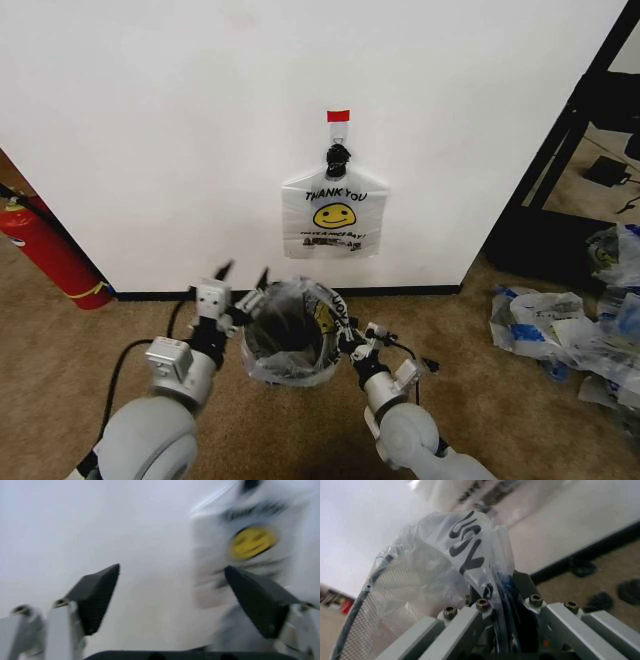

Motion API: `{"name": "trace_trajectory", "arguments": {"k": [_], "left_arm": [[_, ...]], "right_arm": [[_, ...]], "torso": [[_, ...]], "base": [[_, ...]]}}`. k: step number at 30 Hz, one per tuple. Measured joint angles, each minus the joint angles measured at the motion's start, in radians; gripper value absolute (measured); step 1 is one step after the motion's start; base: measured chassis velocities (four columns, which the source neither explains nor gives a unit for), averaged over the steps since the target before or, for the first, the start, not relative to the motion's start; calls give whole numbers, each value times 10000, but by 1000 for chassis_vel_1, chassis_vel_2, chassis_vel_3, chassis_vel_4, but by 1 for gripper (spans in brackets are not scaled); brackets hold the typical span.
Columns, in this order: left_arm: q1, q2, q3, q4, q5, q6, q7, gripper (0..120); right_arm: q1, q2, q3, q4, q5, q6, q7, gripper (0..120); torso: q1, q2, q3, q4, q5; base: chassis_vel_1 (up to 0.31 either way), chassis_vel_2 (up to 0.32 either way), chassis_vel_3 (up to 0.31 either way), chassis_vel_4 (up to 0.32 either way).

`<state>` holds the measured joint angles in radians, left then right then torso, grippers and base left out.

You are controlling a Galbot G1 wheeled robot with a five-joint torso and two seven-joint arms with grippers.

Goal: Pick up the garbage bag from the wall and place it over the trash bin.

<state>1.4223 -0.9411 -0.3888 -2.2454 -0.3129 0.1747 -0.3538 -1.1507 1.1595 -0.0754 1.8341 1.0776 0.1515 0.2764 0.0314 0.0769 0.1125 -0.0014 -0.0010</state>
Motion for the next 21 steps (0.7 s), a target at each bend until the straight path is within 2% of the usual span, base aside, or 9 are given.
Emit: {"name": "trace_trajectory", "arguments": {"k": [3, 9, 15, 21], "left_arm": [[440, 134, -354, 760, -95, -20, 144, 100], [886, 315, -54, 1345, -167, 164, 487, 111], [910, 170, 495, 1453, -796, 500, 742, 115], [699, -190, 759, 1288, -1360, 756, 1075, 112]], "right_arm": [[25, 63, 326, 587, 627, -399, 1239, 1], [93, 212, 821, 974, 1176, -546, 1793, 1], [65, 233, 885, 1090, 1260, -540, 1820, 1], [-18, 268, 860, 1192, 1243, -513, 1742, 1]], "torso": [[0, 0, 1, -1, -1], [0, 0, 0, 0, 2], [0, 0, 0, 0, 3], [0, 0, 0, -1, 3]], "base": [[0, 0, 0, 0], [0, 0, 0, 0], [0, 0, 0, 0], [0, 0, 0, 0]]}}
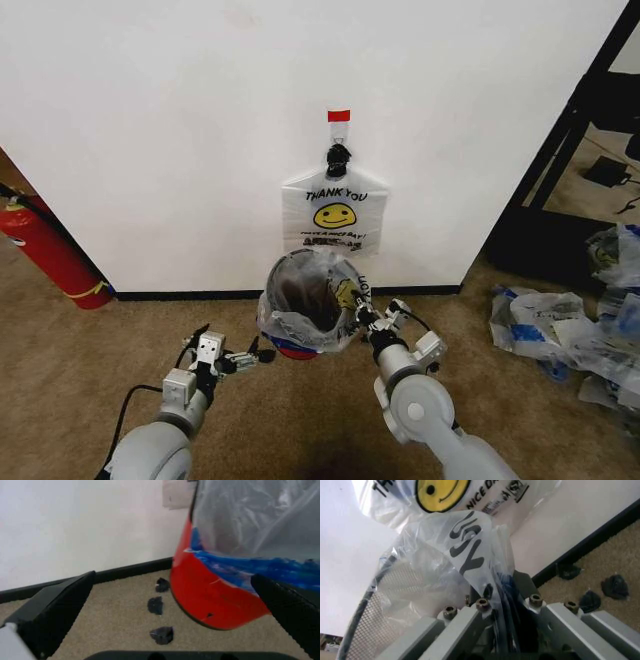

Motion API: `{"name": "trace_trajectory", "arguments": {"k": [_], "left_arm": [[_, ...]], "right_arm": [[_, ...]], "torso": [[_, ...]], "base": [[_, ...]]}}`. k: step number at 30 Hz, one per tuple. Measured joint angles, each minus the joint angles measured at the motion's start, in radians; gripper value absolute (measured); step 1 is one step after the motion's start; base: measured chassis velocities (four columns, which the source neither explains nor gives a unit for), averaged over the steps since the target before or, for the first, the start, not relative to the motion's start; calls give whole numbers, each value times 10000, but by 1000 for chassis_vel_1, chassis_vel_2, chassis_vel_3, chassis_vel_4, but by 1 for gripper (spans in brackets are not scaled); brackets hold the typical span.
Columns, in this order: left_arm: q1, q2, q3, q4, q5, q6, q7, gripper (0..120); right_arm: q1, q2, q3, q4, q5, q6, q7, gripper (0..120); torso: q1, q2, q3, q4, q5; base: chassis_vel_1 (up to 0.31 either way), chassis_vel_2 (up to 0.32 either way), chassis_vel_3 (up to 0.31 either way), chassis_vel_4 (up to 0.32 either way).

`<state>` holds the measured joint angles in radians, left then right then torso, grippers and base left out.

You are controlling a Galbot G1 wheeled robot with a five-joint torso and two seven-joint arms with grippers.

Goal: Pick up the garbage bag from the wall and place it over the trash bin.

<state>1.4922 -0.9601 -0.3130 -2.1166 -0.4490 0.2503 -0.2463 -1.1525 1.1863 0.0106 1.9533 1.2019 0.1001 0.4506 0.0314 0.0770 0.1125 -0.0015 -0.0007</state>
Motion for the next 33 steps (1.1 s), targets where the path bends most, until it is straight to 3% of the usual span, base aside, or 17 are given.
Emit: {"name": "trace_trajectory", "arguments": {"k": [7, 22, 33], "left_arm": [[-251, -190, 72, 326, 40, 12, 104, 101], [-397, -705, 261, 1103, 726, -270, 229, 100], [103, -481, 100, 534, 857, -246, 266, 100]], "right_arm": [[-91, 36, -116, 171, -84, 0, -62, 1], [-271, 273, -271, 403, -242, 8, -110, 1], [-132, 339, -334, -76, -809, 444, -604, 1]], "torso": [[0, 0, 0, 1, 0], [0, 0, 0, 1, -1], [0, 0, 0, 1, 0]], "base": [[0, 0, 0, 0], [0, 0, 0, 0], [0, 0, 0, 0]]}}
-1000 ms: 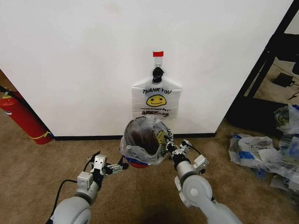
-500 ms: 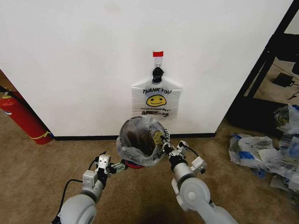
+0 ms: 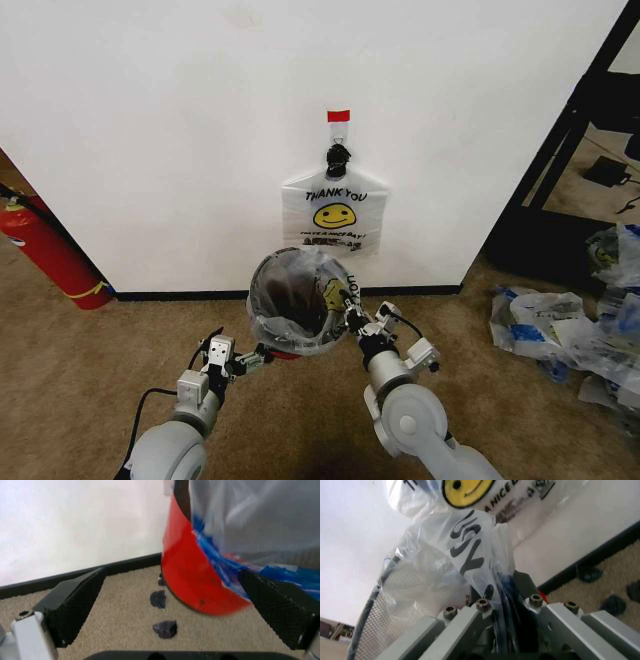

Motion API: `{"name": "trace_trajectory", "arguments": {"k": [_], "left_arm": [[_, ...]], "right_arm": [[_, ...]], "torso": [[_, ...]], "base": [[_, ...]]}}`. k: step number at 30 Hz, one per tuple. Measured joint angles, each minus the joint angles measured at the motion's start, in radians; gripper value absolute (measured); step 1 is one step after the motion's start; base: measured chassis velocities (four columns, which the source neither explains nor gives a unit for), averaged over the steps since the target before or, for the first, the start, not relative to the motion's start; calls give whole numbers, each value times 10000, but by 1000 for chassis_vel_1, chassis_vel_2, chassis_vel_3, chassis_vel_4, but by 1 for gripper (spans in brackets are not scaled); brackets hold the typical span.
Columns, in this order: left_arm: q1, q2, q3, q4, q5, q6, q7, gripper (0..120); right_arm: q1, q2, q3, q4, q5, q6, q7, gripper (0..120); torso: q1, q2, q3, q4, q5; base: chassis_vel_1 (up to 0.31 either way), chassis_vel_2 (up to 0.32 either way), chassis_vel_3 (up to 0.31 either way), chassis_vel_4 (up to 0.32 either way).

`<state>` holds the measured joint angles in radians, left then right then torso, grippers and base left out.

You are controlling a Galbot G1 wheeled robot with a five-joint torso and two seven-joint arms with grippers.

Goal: Pick up the garbage bag from the wall and place it over the trash bin.

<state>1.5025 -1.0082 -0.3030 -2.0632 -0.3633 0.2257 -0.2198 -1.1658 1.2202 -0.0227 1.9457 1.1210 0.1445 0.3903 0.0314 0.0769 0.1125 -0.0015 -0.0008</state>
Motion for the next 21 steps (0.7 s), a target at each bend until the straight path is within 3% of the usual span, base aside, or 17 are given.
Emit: {"name": "trace_trajectory", "arguments": {"k": [6, 9, 12, 21], "left_arm": [[363, 117, -14, -4, 301, -48, 252, 100], [628, 104, -44, 59, 623, -542, 920, 100], [451, 31, -45, 226, 837, -1086, 1232, 100], [-412, -104, -34, 977, 1104, -1657, 1279, 100]], "right_arm": [[154, 156, -6, -146, 33, 271, -96, 1], [210, 257, -3, -281, 80, 445, -184, 1], [163, 256, 1, -282, 92, 454, -189, 1], [-133, 85, -108, 28, -5, 381, -261, 1]], "torso": [[0, 0, 0, 2, 0], [0, 0, 0, 2, 0], [0, 0, 0, 1, 0], [0, 0, 0, -2, -2]], "base": [[0, 0, 0, 0], [0, 0, 0, 0], [0, 0, 0, 0], [0, 0, 0, 0]]}}
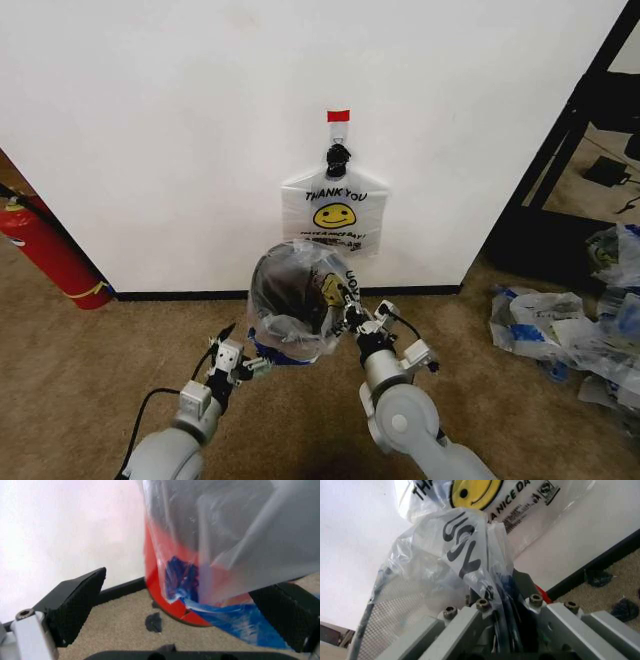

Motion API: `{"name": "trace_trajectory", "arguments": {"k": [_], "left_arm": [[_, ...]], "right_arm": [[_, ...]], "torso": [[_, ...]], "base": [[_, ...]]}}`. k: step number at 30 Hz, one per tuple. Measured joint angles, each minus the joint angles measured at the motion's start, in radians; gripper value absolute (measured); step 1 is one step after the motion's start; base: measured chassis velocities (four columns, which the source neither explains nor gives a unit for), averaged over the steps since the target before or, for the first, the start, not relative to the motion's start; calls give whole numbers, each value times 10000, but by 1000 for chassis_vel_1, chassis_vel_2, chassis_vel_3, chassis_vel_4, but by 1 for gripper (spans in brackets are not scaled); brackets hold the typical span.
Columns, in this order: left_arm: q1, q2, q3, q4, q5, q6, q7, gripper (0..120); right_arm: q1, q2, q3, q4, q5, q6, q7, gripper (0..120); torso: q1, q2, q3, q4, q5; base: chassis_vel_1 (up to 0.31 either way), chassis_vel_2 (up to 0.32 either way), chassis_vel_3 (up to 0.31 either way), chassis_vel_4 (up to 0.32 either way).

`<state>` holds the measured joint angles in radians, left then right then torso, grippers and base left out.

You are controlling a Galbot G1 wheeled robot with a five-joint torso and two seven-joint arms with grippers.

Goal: Pick up the garbage bag from the wall and place it over the trash bin.

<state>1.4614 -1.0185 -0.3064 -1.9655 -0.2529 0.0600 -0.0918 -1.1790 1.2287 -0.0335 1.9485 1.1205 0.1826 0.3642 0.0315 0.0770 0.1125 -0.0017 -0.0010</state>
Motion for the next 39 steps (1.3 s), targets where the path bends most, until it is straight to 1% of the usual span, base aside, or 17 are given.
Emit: {"name": "trace_trajectory", "arguments": {"k": [4, 7, 11, 13, 14, 18, 26, 31, 33, 34, 36, 37, 38, 39], "left_arm": [[-84, 1, -6, 232, 175, -168, -8, 100], [-49, 0, -57, 287, 329, -352, -9, 100], [366, 74, -105, -200, 389, -375, 105, 100], [553, 119, -106, -465, 475, -220, 238, 100], [553, 119, -106, -465, 475, -220, 238, 100], [738, 165, -99, -740, 769, 211, 279, 100], [1023, 149, -169, -886, 933, 414, 129, 100], [1321, 199, -366, -1137, 1037, 570, -27, 100], [1290, 332, -590, -1268, 1199, 1055, -288, 100], [1290, 332, -590, -1268, 1199, 1055, -288, 100], [864, 566, -1011, -1157, 1219, 1642, -861, 100], [533, 662, -1273, -890, 1143, 1846, -1200, 100], [261, 697, -1507, -485, 1084, 1886, -1499, 100], [181, 670, -1576, -199, 1039, 1816, -1671, 100]], "right_arm": [[-10, 27, -9, 43, 5, -20, 18, 1], [19, 50, -6, 61, 24, -41, 41, 1], [123, 101, 13, -92, 24, -32, 44, 1], [169, 130, 17, -210, -19, -7, 39, 1], [169, 130, 17, -210, -19, -7, 39, 1], [230, 171, 7, -437, -177, 76, -84, 1], [275, 261, 48, -751, -288, 298, -225, 1], [297, 282, 64, -1054, -410, 427, -321, 1], [262, 245, 40, -1074, -467, 388, -210, 1], [262, 245, 40, -1074, -467, 388, -210, 1], [117, 121, -24, -693, -438, -3, 494, 1], [-3, 66, -33, -287, -254, -398, 1076, 1], [-147, 51, -34, 279, 116, -1037, 1955, 1], [-223, 98, -35, 553, 295, -1516, 2602, 1]], "torso": [[0, 0, 0, 3, 0], [0, 0, 0, 1, 1], [0, 0, 0, 4, 3], [0, 0, 0, 4, 2], [0, 0, 0, 4, 2], [0, 0, 0, 3, 2], [0, 0, 0, 2, 1], [0, 0, 0, 3, 1], [-1, 0, 0, 5, 3], [-1, 0, 0, 5, 3], [0, 0, 0, 3, 3], [0, 0, 0, -3, 1], [0, 0, -1, -3, 1], [0, 0, 0, 1, 0]], "base": [[0, 0, 0, 0], [0, 0, 0, 0], [0, 0, 0, 0], [0, 0, 0, 0], [0, 0, 0, 0], [0, 0, 0, 0], [0, 0, 0, 0], [0, 0, 0, 0], [0, 0, 0, 0], [0, 0, 0, 0], [0, 0, 0, 0], [0, 0, 0, 0], [0, 0, 0, 0], [0, 0, 0, 0]]}}
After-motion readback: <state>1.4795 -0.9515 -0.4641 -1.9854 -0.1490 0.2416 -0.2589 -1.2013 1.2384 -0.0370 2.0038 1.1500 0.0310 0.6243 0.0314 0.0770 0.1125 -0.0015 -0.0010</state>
